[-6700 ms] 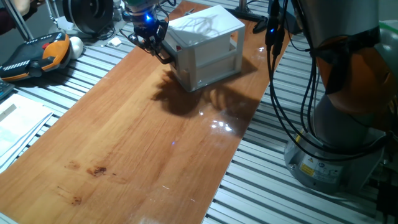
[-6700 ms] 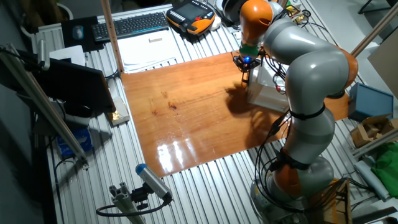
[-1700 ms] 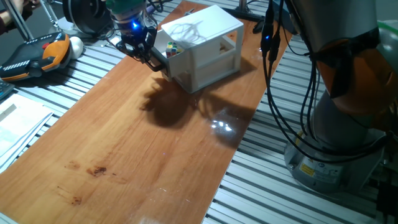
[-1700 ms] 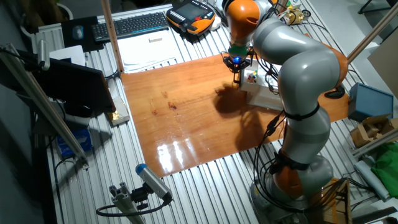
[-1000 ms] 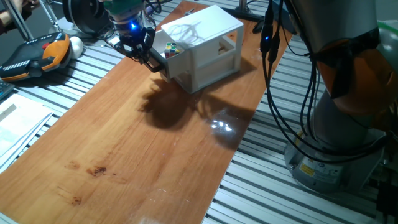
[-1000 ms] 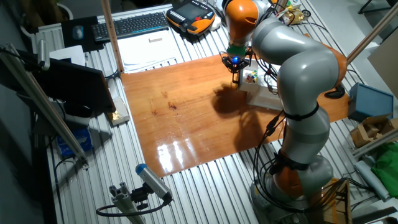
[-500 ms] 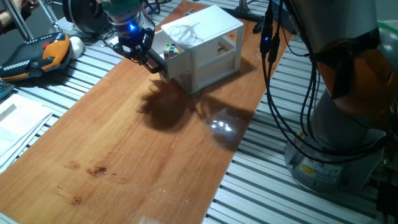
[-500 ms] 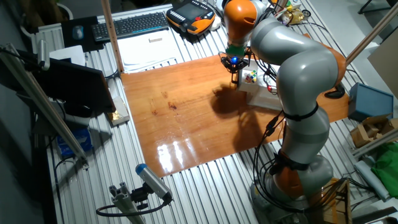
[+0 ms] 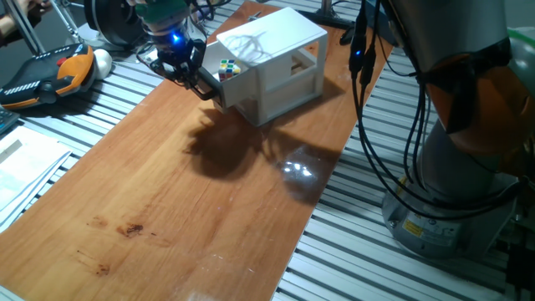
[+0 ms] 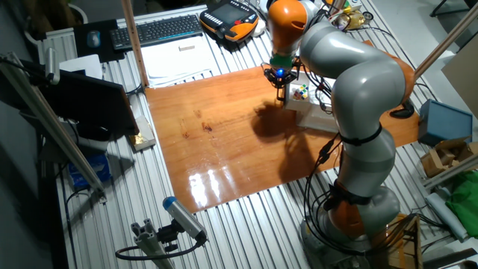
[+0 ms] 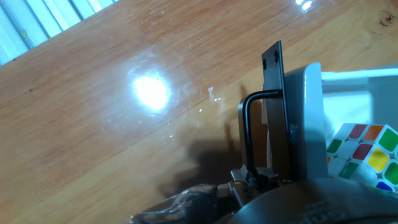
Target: Grasp the handle and open the drawer
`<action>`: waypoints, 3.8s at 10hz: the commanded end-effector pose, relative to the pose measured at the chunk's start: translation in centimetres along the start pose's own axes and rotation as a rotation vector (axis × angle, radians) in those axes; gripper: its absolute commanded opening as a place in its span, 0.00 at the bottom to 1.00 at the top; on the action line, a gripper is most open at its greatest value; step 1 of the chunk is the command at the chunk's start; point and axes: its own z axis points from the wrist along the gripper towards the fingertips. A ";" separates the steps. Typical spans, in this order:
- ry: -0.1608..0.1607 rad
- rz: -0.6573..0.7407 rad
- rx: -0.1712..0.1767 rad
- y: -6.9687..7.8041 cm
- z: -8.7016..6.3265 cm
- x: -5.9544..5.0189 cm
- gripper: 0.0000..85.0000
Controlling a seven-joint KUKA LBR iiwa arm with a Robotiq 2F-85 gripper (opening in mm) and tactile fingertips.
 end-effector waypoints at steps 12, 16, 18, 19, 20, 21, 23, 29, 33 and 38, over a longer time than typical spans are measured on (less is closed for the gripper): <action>-0.007 -0.022 -0.004 1.2 -0.3 0.6 0.01; -0.011 -0.026 0.004 1.7 -0.4 0.9 0.01; -0.012 -0.026 0.005 2.0 -0.4 1.1 0.01; -0.013 -0.026 0.007 2.1 -0.4 1.1 0.01; -0.015 -0.029 0.011 2.2 -0.5 1.2 0.01; -0.015 -0.029 0.011 2.3 -0.4 1.3 0.01; -0.018 -0.031 0.007 2.6 -0.3 1.4 0.01; -0.021 -0.031 0.006 3.2 -0.3 1.7 0.01; -0.021 -0.032 0.006 3.5 -0.3 1.9 0.01; -0.023 -0.030 0.010 3.8 -0.2 2.1 0.01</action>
